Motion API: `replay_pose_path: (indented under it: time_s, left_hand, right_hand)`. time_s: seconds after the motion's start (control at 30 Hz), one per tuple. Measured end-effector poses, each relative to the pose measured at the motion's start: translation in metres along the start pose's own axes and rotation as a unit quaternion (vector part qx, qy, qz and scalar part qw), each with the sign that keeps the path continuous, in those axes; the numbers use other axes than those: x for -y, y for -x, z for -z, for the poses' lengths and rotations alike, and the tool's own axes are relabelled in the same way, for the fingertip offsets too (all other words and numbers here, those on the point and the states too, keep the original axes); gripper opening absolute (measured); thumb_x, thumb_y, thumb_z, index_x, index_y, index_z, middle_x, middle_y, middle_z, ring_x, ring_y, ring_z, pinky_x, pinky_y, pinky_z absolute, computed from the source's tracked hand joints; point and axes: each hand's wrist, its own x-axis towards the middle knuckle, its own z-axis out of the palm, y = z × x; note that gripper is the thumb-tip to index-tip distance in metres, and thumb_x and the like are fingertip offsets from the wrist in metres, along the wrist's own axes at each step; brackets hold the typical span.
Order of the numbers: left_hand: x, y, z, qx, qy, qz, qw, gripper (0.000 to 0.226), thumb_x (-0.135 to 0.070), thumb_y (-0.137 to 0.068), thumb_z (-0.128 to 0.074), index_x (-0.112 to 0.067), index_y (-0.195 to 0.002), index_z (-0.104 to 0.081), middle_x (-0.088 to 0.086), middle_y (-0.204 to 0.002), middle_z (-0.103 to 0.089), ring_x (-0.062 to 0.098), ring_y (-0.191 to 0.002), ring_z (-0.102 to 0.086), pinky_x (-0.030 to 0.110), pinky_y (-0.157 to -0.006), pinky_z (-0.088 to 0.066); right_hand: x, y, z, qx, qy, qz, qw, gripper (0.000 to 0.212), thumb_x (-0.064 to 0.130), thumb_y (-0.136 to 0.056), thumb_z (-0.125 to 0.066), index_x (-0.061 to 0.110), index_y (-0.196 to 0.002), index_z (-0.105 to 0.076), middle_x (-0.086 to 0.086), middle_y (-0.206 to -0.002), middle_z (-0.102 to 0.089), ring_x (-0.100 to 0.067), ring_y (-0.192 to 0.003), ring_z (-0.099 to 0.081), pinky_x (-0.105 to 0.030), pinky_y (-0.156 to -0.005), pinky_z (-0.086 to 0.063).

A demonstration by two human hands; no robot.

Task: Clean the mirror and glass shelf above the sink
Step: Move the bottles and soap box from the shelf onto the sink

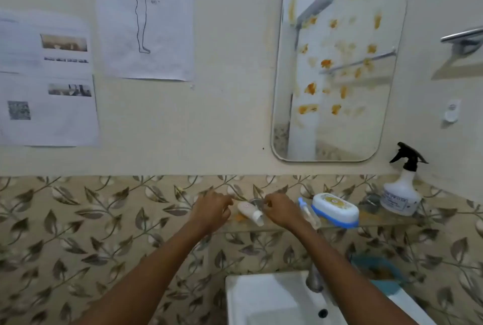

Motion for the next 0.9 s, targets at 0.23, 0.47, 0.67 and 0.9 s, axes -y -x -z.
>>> replay_pose_path:
  time_s: [0.23,0.47,0.67,0.9]
  left_hand:
    - [0.001,0.006,-0.009,-0.021,0.048,0.033,0.998,0.029,-0.024,-0.089,-0.048,-0.022,-0.113,-0.063,0.0,-0.115,-0.068,0.022,-0.112,-0.053,0.039,-0.096,-0.037]
    - [-0.006,0.007,-0.01,-0.029,0.103,0.066,0.992,0.029,-0.022,-0.087,-0.051,-0.02,-0.113,-0.064,0.0,-0.116,-0.067,0.023,-0.117,-0.049,0.039,-0.098,-0.032]
    - [-0.013,0.001,-0.013,-0.032,0.149,0.128,0.98,0.03,-0.024,-0.088,-0.051,-0.018,-0.115,-0.064,0.0,-0.116,-0.068,0.025,-0.116,-0.051,0.039,-0.1,-0.034]
    - [-0.048,-0.011,0.004,-0.043,0.579,0.254,0.773,0.027,-0.023,-0.089,-0.059,-0.002,-0.107,-0.063,0.023,-0.102,-0.069,0.027,-0.078,-0.065,0.03,-0.059,-0.054]
  right_hand:
    - [0.019,-0.003,-0.02,-0.005,0.032,-0.013,0.999,0.048,0.047,-0.078,-0.062,0.019,-0.117,-0.061,-0.007,-0.119,-0.061,-0.029,-0.113,-0.054,-0.039,-0.087,-0.048]
    - [0.019,-0.005,-0.026,-0.039,0.003,-0.046,0.998,0.048,0.037,-0.074,-0.071,0.019,-0.117,-0.06,-0.009,-0.118,-0.065,-0.027,-0.11,-0.059,-0.036,-0.082,-0.05]
    - [0.021,-0.004,-0.028,-0.087,-0.06,-0.078,0.991,0.046,0.034,-0.071,-0.074,0.011,-0.11,-0.063,-0.013,-0.112,-0.068,-0.03,-0.104,-0.061,-0.034,-0.075,-0.049]
    - [0.034,0.019,-0.028,-0.228,-0.183,-0.007,0.956,0.031,0.032,-0.075,-0.071,0.012,-0.09,-0.053,-0.006,-0.085,-0.062,-0.023,-0.076,-0.057,-0.031,-0.057,-0.04]
